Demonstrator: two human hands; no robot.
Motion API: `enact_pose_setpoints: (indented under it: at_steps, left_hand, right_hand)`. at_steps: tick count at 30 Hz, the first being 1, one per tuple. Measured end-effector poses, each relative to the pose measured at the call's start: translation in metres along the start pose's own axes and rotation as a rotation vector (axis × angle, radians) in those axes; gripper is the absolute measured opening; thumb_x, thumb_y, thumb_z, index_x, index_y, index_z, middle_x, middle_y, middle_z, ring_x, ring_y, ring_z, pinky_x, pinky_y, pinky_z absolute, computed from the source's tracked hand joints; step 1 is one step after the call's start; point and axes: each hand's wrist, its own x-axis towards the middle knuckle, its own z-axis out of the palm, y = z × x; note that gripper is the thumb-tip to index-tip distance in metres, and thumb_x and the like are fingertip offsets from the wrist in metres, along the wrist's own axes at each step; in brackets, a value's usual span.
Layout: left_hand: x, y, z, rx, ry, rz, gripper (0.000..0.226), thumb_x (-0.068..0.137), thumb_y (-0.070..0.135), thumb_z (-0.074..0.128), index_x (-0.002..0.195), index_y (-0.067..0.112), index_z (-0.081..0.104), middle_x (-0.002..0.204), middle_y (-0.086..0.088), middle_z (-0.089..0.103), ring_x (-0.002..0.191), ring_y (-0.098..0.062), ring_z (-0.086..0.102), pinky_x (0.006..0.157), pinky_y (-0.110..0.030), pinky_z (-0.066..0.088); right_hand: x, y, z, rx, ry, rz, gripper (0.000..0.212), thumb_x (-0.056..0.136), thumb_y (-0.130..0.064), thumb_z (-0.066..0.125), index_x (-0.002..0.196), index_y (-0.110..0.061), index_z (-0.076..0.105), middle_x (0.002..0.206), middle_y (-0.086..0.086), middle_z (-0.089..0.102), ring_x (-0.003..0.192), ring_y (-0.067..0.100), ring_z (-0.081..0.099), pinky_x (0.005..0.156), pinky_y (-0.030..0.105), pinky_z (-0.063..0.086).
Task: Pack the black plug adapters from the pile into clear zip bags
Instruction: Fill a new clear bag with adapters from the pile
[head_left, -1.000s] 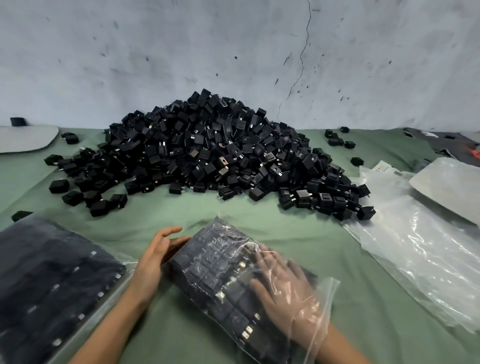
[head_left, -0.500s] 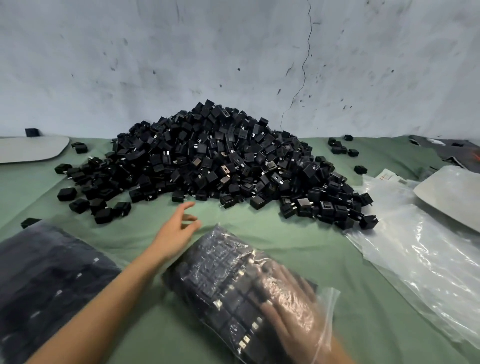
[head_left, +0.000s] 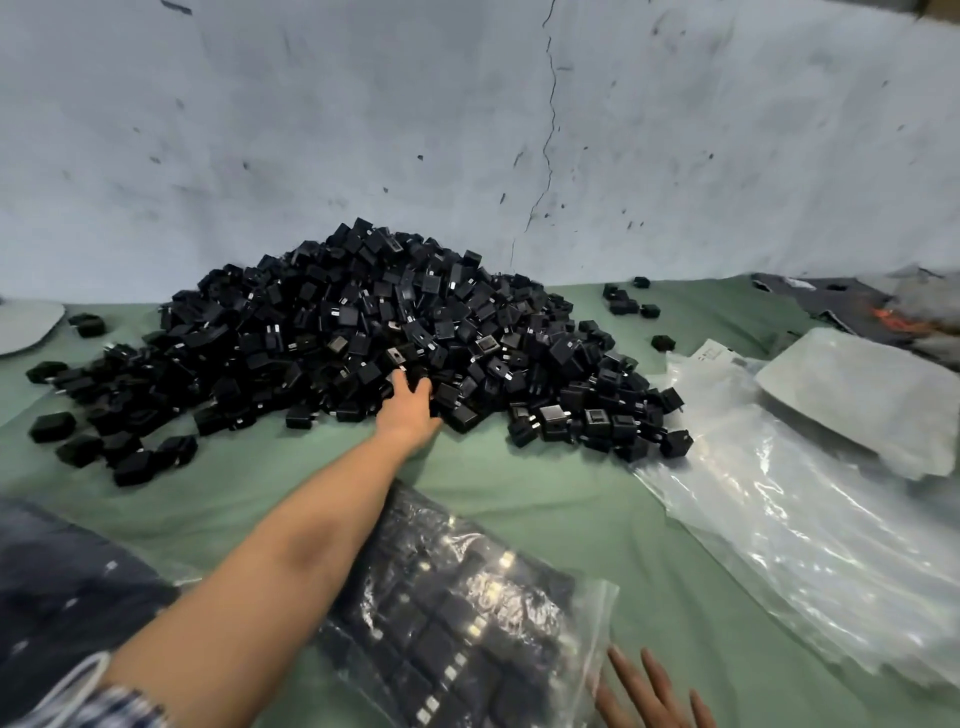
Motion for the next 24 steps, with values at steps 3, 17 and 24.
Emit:
enact_pose_setpoints:
  at_steps: [3, 17, 24]
  left_hand:
    - [-0.002, -0.001, 0.003, 0.026, 0.007, -0.054, 0.05, 0.091, 0.041, 0.061, 0.132, 0.019, 0.042, 0.146, -0.017, 0.015, 0.106, -0.04, 0.057, 0.092, -0.042, 0.048]
    - [-0.027, -0.01, -0.037, -0.467, -0.243, 0.05, 0.027, 0.088, 0.027, 0.07, 0.108, 0.014, 0.057, 0.095, -0.009, 0.055, 0.067, -0.016, 0.054, 0.053, -0.024, 0.048]
    - [-0.158, -0.015, -0.085, -1.494, -0.795, 0.071, 0.049, 0.069, 0.039, 0.086, 0.111, 0.024, 0.066, 0.11, -0.019, 0.067, 0.089, -0.028, 0.065, 0.066, -0.03, 0.057]
  right_hand:
    - [-0.002, 0.003, -0.003, 0.062, -0.089, 0.041, 0.047, 0.095, -0.057, 0.0, 0.141, -0.049, 0.004, 0.157, -0.02, -0.013, 0.144, 0.005, -0.013, 0.114, 0.024, -0.006]
    - [0.01, 0.011, -0.021, 0.353, 0.197, -0.025, 0.052, 0.103, -0.046, 0.015, 0.109, -0.031, 0.065, 0.149, -0.037, 0.015, 0.138, -0.011, 0.014, 0.096, 0.019, 0.034]
    - [0.043, -0.03, -0.064, 0.679, 0.304, 0.097, 0.035, 0.095, -0.039, 0.045, 0.084, -0.021, 0.073, 0.112, -0.001, 0.068, 0.119, 0.006, 0.053, 0.096, 0.021, 0.042]
